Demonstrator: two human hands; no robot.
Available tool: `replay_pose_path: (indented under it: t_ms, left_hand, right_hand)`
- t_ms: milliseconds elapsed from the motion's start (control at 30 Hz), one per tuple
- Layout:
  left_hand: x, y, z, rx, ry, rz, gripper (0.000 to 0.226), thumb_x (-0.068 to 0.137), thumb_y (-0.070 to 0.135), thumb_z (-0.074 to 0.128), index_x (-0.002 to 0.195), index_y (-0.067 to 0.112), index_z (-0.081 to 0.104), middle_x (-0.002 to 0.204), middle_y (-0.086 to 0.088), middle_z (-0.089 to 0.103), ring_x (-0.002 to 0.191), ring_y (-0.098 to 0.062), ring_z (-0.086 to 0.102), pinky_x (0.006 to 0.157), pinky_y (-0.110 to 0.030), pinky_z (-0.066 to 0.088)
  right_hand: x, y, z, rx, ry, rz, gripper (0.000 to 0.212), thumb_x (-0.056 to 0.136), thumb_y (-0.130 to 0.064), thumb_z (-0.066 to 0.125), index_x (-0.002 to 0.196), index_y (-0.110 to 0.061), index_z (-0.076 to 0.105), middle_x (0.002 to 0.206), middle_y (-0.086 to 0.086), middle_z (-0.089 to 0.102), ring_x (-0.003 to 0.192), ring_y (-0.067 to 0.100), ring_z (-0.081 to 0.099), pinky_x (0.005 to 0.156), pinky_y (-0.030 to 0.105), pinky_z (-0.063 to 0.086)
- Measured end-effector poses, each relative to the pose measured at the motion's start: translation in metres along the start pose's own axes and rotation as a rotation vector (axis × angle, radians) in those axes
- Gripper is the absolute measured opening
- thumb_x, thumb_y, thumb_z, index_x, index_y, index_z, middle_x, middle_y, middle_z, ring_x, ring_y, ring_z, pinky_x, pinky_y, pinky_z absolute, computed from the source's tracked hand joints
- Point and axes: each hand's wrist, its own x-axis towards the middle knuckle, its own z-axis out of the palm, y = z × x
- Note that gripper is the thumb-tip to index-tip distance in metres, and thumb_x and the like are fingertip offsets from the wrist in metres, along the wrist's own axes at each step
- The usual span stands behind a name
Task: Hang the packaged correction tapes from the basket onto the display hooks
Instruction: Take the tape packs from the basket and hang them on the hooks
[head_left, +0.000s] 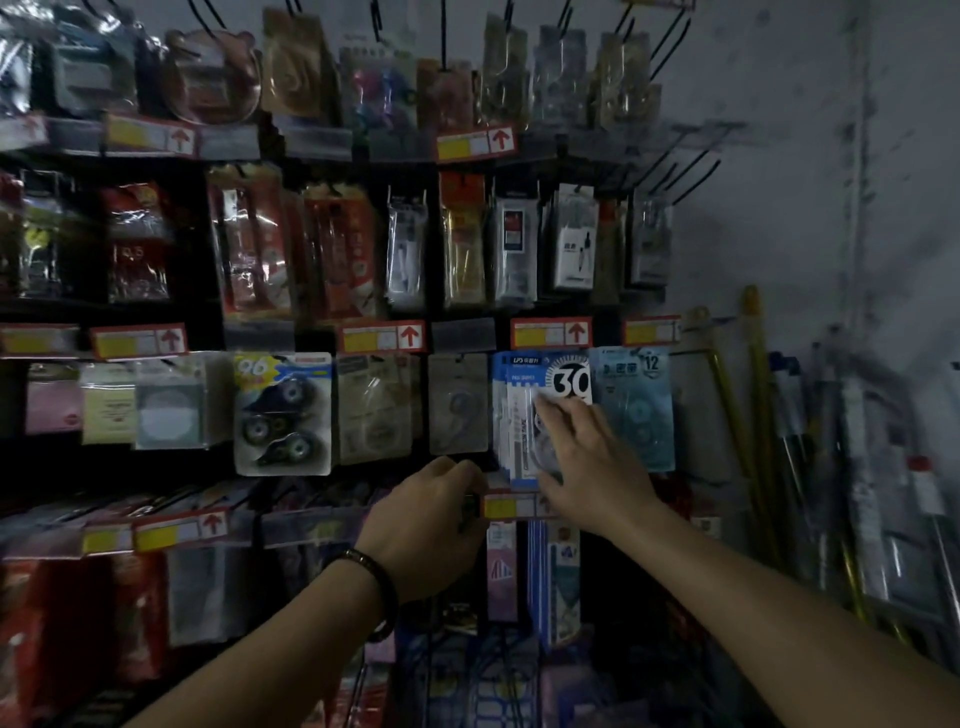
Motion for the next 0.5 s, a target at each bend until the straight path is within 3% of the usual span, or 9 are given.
replay_pose_path:
  t_ms: [233, 500]
  left_hand:
    - [0.007, -0.003, 0.000, 0.032, -0.015, 0.008, 0.027, 0.100, 0.048, 0.059, 0.125, 0.038, 0.057, 0.127, 0.013, 0.056, 0.107, -0.016, 0.063, 0.084, -0.037, 0.058]
    - [-0.002, -0.009, 0.005, 0.017, -0.049, -0.010, 0.030, 0.098, 0.050, 0.059, 0.125, 0.038, 0.058, 0.128, 0.013, 0.056, 0.112, -0.017, 0.064, 0.088, -0.040, 0.059]
  right_hand:
    - [0.021, 0.009, 0.000, -0.063, -0.048, 0.022, 0.087, 0.095, -0.041, 0.061, 0.165, -0.024, 0.013, 0.161, 0.003, 0.022, 0.147, 0.026, 0.022, 0.102, 0.046, 0.052]
    - [0.028, 0.006, 0.007, -0.037, -0.087, 0.019, 0.080, 0.097, -0.044, 0.059, 0.164, -0.025, 0.019, 0.163, -0.003, 0.023, 0.145, 0.024, 0.028, 0.101, 0.046, 0.052]
